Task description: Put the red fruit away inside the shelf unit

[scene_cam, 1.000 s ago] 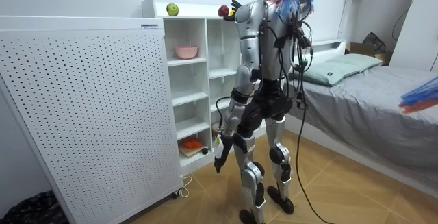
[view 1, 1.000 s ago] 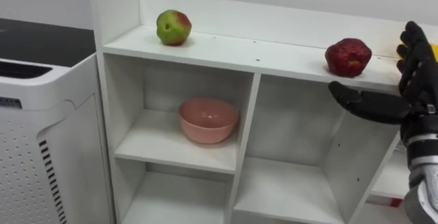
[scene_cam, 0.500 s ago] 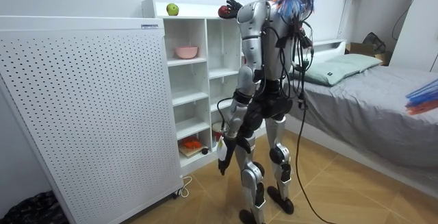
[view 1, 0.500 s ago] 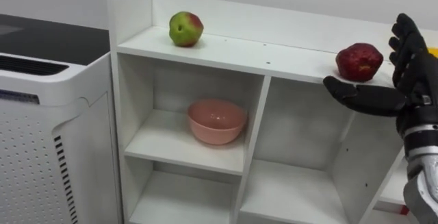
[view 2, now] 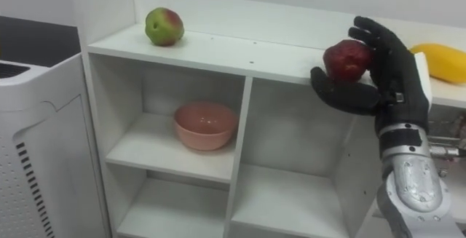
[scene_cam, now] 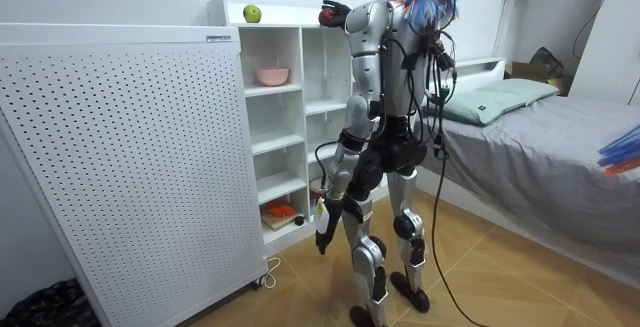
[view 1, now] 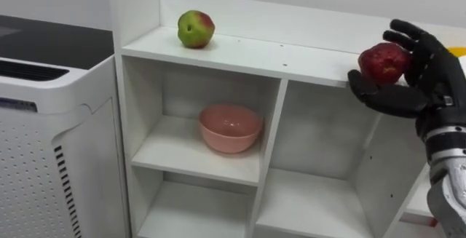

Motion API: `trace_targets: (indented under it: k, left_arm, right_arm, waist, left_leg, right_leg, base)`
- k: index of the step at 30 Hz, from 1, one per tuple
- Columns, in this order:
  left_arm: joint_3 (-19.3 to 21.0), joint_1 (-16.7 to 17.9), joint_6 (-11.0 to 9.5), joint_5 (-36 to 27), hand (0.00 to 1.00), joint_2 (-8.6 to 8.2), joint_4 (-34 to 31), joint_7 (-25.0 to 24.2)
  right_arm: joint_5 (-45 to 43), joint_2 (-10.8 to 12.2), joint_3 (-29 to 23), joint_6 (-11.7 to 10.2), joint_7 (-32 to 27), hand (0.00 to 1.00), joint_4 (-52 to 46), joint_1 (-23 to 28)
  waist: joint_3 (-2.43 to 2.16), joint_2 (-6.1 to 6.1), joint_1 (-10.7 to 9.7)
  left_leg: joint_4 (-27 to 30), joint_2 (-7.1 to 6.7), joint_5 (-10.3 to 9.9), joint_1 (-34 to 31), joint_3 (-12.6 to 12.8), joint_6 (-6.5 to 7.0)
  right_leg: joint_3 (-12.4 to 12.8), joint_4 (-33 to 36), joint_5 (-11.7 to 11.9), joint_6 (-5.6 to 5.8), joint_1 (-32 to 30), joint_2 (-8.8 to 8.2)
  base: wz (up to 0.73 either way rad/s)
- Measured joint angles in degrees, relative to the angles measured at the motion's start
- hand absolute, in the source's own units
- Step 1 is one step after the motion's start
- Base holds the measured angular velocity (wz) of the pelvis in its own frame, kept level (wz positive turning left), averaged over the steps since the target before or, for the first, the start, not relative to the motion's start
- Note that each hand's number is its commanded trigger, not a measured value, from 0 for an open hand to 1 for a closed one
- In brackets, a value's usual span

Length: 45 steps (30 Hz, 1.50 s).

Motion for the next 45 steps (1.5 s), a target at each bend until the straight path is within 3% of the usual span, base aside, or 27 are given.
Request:
trace_targets:
  k: [5,12,21,27,29,36,39,41,45]
  left_arm:
    - [0.0,-0.3,0.0,0.0,0.0,0.01,0.0,0.1]
    - [0.0,-0.2,0.0,0.0,0.0,0.11,0.3,0.1]
    - [0.0,-0.7,0.1,0.0,0.0,0.1,0.3,0.0]
    - [-0.5,-0.6,0.0,0.0,0.0,0.13,0.2,0.1]
    - [-0.5,-1.0,0.0,-0.1,0.0,0.12,0.3,0.4]
    - [-1.8,-2.1,-0.1,-0.6,0.0,0.49,0.3,1.3]
    - [-1.9,-2.1,-0.1,-0.5,0.0,0.82,0.5,1.4]
    - [-3.3,-2.8,0.1,-0.5,0.0,0.97,2.3,2.5]
    - [-5.7,-3.3,0.2,-0.6,0.0,0.92,2.7,2.8]
  right_arm:
    - [-0.1,-2.1,0.3,-0.1,0.8,1.0,1.0,-0.4]
    - [-0.4,-2.1,0.5,-0.2,1.0,1.0,1.5,-0.9]
    - [-0.9,-2.1,0.8,-0.8,1.0,1.0,0.3,-0.9]
    - [-4.1,-2.0,5.1,0.2,1.9,1.0,-5.9,-0.8]
    - [-7.1,-2.0,6.5,1.5,2.5,1.0,-11.0,0.4]
    - [-9.6,-1.7,12.9,1.6,5.6,1.0,-18.9,1.4]
    - [-9.7,-0.9,14.0,1.7,6.2,1.0,-20.7,2.0]
    - [-11.7,1.7,14.6,1.7,6.9,1.0,-22.7,4.6]
    - [-13.4,4.2,16.9,1.8,8.0,1.0,-22.2,7.5]
  waist:
    - [-0.04,-0.33,0.8]
    - [0.27,-1.27,0.8]
    - [0.58,-0.67,0.8]
    - [-0.03,0.8,0.4]
    - [-0.07,0.82,0.8]
    - [-0.13,0.15,1.1]
    - [0.07,0.38,1.3]
    - [0.08,0.41,1.2]
    - [0.23,0.68,2.0]
  left_leg:
    - [0.0,-0.01,0.0,0.0,0.0,-0.05]
    - [0.2,-0.01,0.1,-0.3,0.1,-0.12]
    - [0.3,-0.02,0.1,-0.4,0.2,-0.12]
    - [0.2,0.0,0.1,-0.9,0.5,-0.17]
    - [0.0,0.07,0.1,-0.7,0.4,-0.23]
    - [-0.1,0.09,0.1,0.3,0.3,-0.24]
    - [0.0,0.02,0.1,0.2,0.0,-0.24]
    - [0.0,0.04,0.1,-0.2,-0.1,-0.24]
    - [0.1,0.01,0.1,-1.4,-0.1,-0.24]
  right_leg:
    - [0.1,-0.3,0.0,0.0,0.2,0.03]
    - [0.0,-0.3,0.0,-0.06,0.0,0.02]
    - [0.3,-0.3,0.0,-0.07,-0.2,0.03]
    - [0.3,-0.3,0.0,-0.08,-1.0,0.03]
    - [0.7,-0.3,0.0,-0.08,-1.0,0.14]
    - [2.0,-0.3,0.0,-0.08,-0.2,0.21]
    - [1.9,-0.3,0.0,-0.08,-0.2,0.18]
    - [2.0,-0.3,0.0,-0.08,-0.3,0.2]
    - [3.3,-0.2,0.0,-0.08,-1.7,0.25]
  base:
    - [0.0]
    - [0.0]
    - [0.0]
    - [-0.04]
    - [-0.03]
    - [-0.04]
    - [0.04]
    - [0.08]
    - [-0.02]
